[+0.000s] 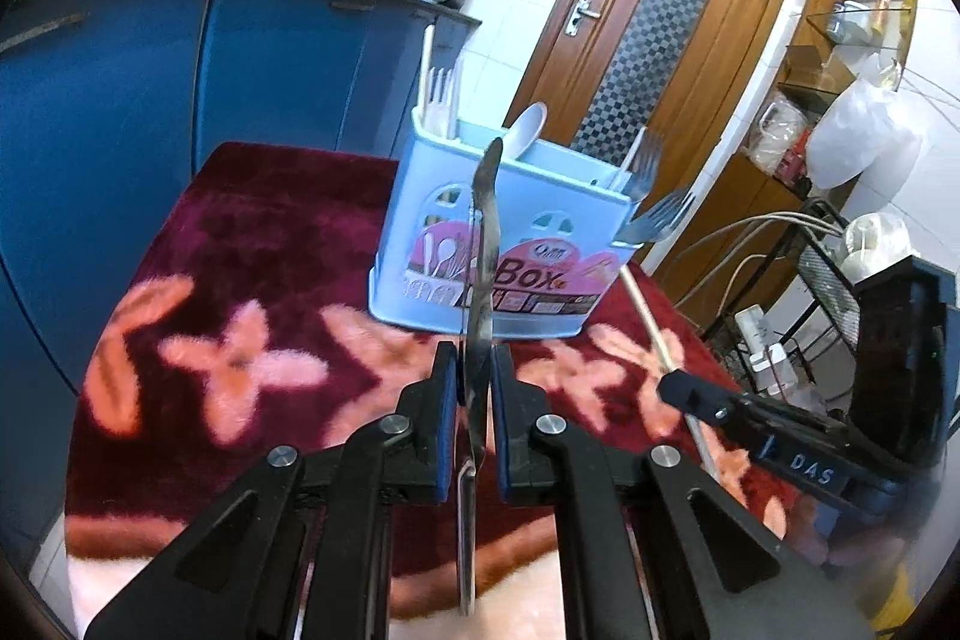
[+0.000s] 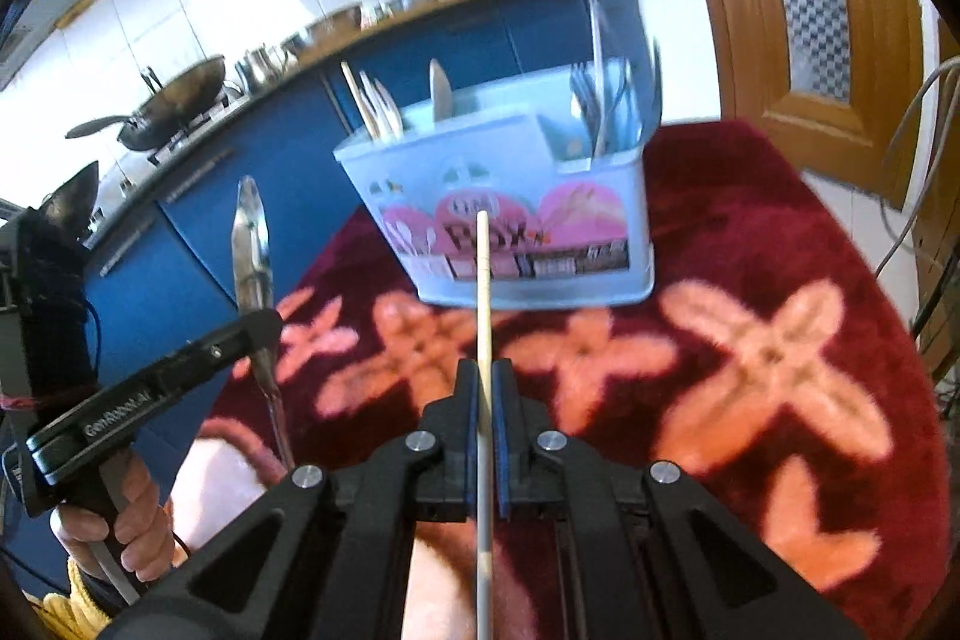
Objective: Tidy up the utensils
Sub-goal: 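Lift the knife and chopstick upright and carry both over the blue caddy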
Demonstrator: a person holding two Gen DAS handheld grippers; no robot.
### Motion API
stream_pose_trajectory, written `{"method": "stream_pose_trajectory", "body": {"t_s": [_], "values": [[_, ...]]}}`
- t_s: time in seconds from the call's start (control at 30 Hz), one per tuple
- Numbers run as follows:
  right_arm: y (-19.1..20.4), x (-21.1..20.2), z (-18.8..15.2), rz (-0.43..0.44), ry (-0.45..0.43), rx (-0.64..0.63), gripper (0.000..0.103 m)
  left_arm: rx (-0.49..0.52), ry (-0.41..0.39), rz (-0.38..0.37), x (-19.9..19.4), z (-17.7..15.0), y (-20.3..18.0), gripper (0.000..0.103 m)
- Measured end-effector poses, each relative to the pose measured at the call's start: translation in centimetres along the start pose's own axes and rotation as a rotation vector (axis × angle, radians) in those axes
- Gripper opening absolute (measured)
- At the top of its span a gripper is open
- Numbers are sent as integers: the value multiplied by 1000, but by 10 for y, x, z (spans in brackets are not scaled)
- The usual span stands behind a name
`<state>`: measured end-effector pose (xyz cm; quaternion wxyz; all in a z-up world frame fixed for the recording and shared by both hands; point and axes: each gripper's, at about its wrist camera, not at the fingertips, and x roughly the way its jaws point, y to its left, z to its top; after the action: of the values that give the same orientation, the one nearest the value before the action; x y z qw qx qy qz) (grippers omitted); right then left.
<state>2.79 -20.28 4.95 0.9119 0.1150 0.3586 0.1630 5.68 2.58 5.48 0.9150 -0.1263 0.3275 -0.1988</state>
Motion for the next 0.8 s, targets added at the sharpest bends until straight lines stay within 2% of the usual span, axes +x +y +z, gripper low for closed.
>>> {"method": "stream_pose_trajectory", "body": {"t_s": [0.03,0.2,0.43,0.8], "values": [[1,-6,2,-2,-24,-6,6,5,-6,-4,-2,1,-2,4],[7,-26,12,4,-106,-30,6,29,-24,-29,-8,2,-9,4],[12,-38,19,-9,-175,-52,6,44,-55,-27,-14,9,-17,4],[-3,-50,33,9,-281,1,6,74,-135,0,-18,38,-31,4]]}}
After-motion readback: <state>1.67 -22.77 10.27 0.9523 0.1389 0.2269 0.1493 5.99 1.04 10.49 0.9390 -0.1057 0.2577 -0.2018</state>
